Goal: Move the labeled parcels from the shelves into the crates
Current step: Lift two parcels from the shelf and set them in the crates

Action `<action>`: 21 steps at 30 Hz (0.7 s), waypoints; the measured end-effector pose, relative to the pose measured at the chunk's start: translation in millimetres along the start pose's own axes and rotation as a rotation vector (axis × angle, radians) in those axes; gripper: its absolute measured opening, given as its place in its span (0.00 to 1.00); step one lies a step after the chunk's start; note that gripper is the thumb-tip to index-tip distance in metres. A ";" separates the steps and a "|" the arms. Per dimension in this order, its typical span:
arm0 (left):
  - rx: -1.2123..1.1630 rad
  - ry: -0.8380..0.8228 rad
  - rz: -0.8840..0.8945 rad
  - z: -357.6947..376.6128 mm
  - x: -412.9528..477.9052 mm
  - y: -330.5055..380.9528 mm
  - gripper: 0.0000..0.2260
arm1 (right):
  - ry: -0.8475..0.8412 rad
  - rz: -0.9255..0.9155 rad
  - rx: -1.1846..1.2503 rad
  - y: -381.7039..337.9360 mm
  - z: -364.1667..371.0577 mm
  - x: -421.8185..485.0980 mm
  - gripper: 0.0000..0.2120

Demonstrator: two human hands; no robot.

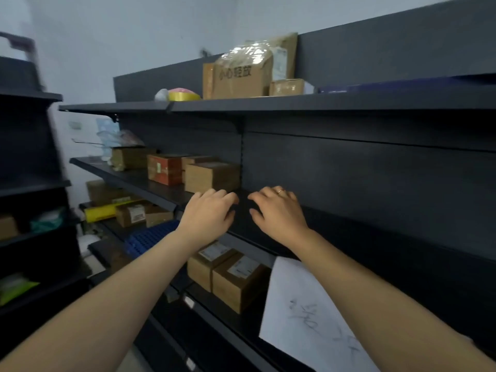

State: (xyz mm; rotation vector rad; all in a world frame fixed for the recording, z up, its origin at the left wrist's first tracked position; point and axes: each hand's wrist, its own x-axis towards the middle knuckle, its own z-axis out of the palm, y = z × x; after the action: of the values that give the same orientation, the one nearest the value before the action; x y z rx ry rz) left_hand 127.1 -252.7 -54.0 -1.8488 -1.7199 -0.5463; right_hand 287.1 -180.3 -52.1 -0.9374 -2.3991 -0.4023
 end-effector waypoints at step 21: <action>-0.105 -0.173 -0.058 106.3 90.6 -260.9 0.15 | -0.126 0.351 0.053 -84.0 149.4 228.1 0.22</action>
State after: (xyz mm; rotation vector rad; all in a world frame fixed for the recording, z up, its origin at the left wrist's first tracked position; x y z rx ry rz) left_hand -130.7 -107.6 -47.1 -1.9753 -1.8947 -0.5219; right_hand 32.7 -50.9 -50.4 -1.3635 -2.2784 -0.1510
